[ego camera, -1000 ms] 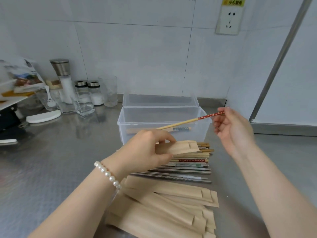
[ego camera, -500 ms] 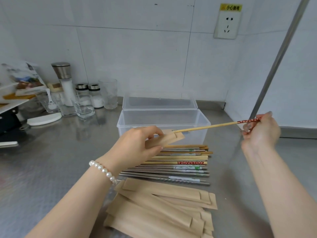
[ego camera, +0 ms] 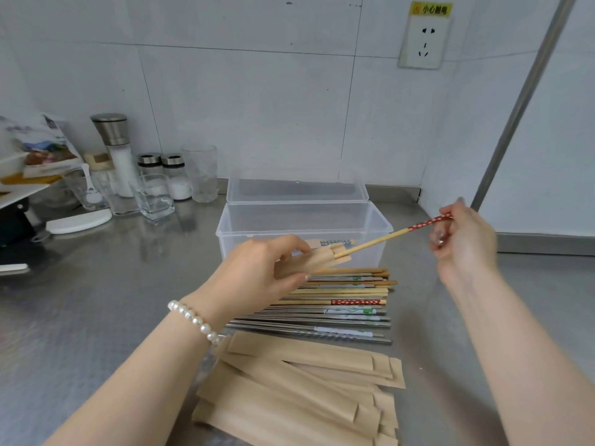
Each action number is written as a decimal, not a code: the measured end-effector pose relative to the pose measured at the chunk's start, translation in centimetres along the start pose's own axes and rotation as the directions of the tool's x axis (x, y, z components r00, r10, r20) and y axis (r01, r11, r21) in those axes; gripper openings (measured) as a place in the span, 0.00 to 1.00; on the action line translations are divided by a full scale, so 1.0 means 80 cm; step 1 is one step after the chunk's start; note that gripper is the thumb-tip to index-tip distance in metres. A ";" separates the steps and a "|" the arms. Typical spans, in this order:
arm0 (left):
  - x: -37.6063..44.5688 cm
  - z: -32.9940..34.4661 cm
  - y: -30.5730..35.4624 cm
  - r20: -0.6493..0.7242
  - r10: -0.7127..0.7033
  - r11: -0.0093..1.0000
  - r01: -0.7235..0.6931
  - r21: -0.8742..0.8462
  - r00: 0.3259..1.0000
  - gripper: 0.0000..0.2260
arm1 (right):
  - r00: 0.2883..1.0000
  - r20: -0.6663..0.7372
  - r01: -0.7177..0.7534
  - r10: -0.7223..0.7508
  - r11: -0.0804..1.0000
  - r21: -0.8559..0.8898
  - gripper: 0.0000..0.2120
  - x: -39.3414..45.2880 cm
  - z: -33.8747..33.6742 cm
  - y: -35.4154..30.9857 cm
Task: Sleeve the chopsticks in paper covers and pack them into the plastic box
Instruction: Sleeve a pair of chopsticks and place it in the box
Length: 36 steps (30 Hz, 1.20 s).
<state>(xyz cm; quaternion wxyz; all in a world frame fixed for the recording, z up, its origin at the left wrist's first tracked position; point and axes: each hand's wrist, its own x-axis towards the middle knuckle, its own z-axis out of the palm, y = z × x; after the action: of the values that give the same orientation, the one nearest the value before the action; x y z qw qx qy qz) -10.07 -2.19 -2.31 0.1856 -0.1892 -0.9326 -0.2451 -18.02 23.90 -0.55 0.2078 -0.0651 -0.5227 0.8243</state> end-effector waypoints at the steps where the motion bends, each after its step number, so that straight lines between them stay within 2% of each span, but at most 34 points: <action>1: 0.000 0.000 0.000 -0.003 0.002 1.000 -0.002 -0.001 1.000 0.13 | 0.997 0.063 -0.039 0.041 0.998 -0.041 0.15 -0.003 0.003 0.003; 6: 0.001 0.000 -0.002 -0.003 -0.013 1.000 0.013 -0.006 1.000 0.13 | 0.925 0.336 -0.109 0.179 0.970 -0.217 0.12 -0.019 0.012 0.009; 13: 0.001 0.002 -0.002 -0.013 0.004 1.000 -0.004 -0.007 1.000 0.13 | 0.799 0.493 -0.134 0.346 0.900 -0.415 0.11 -0.025 0.008 0.005; 17: 0.001 0.003 -0.002 -0.016 0.020 1.000 -0.020 -0.015 1.000 0.13 | 0.735 0.552 -0.118 0.394 0.876 -0.469 0.07 -0.027 0.009 0.008; 22: 0.001 0.003 -0.003 -0.017 0.010 1.000 -0.011 -0.020 1.000 0.13 | 0.718 0.569 -0.113 0.401 0.873 -0.474 0.06 -0.028 0.009 0.005; 24: 0.001 0.003 -0.004 -0.014 0.001 1.000 -0.001 -0.023 1.000 0.14 | 0.713 0.569 -0.130 0.409 0.875 -0.466 0.12 -0.030 0.009 0.004; 26: 0.001 0.001 -0.005 -0.016 -0.016 1.000 0.015 -0.016 1.000 0.14 | 0.735 0.547 -0.136 0.402 0.877 -0.462 0.19 -0.028 0.009 0.002; 28: 0.001 -0.001 -0.008 -0.020 -0.037 0.999 0.037 -0.004 0.999 0.14 | 0.786 0.532 -0.033 0.316 0.879 -0.475 0.13 -0.026 0.007 0.002; 29: 0.001 -0.002 -0.009 -0.025 -0.043 0.999 0.043 -0.003 0.999 0.14 | 0.802 0.543 0.092 0.250 0.845 -0.526 0.09 -0.024 0.006 0.003; 30: 0.001 -0.003 -0.011 -0.031 -0.045 0.999 0.045 -0.005 0.998 0.14 | 0.790 0.576 0.238 0.208 0.762 -0.602 0.09 -0.023 0.005 0.005; 32: 0.001 -0.004 -0.012 -0.043 -0.048 0.999 0.048 -0.006 0.998 0.14 | 0.690 0.658 0.433 0.302 0.556 -0.710 0.08 -0.025 0.004 0.011; 34: 0.001 -0.004 -0.014 -0.046 -0.056 0.998 0.057 0.004 0.997 0.14 | 0.593 0.649 0.495 0.477 0.420 -0.761 0.09 -0.030 0.005 0.019; 36: 0.001 -0.005 -0.016 -0.046 -0.067 0.998 0.068 0.012 0.997 0.14 | 0.572 0.620 0.532 0.538 0.332 -0.779 0.10 -0.030 0.006 0.023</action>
<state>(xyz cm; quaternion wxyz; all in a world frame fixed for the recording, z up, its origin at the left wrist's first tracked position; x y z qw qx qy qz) -10.61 -3.37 -2.46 0.1995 -0.1506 -0.9356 -0.2492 -16.50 21.86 -2.26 -0.1418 0.2165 -0.9236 0.2828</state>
